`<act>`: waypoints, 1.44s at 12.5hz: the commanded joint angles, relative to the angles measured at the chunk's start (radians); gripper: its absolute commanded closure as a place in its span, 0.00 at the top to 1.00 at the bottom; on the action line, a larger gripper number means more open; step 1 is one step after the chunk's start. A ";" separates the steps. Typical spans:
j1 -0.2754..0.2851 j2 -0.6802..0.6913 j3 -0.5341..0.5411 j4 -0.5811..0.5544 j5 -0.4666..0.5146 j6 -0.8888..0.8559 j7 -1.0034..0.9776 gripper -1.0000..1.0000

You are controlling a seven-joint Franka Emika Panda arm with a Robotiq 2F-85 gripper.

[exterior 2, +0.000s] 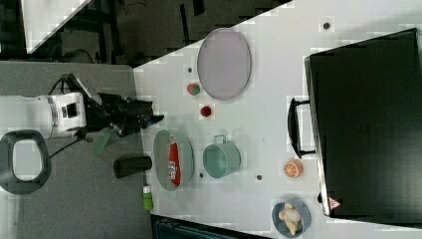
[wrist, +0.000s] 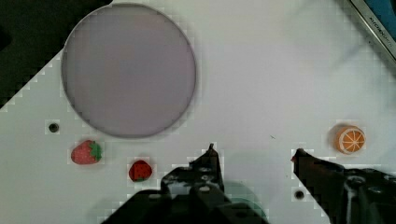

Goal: Pick ketchup from strainer and place it on the table

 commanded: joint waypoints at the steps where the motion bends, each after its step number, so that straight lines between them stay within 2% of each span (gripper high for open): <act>1: -0.116 -0.228 0.066 -0.062 0.014 -0.177 0.088 0.79; 3: -0.109 -0.219 0.091 -0.062 0.015 -0.176 0.088 1.00; 6: -0.086 -0.194 0.181 -0.062 0.016 -0.172 0.088 1.00; 10: -0.060 -0.157 0.371 -0.062 0.016 -0.135 0.088 1.00; 15: -0.052 -0.073 0.616 -0.076 0.015 -0.024 0.090 1.00; 18: -0.050 -0.002 0.727 -0.133 0.013 0.104 0.090 1.00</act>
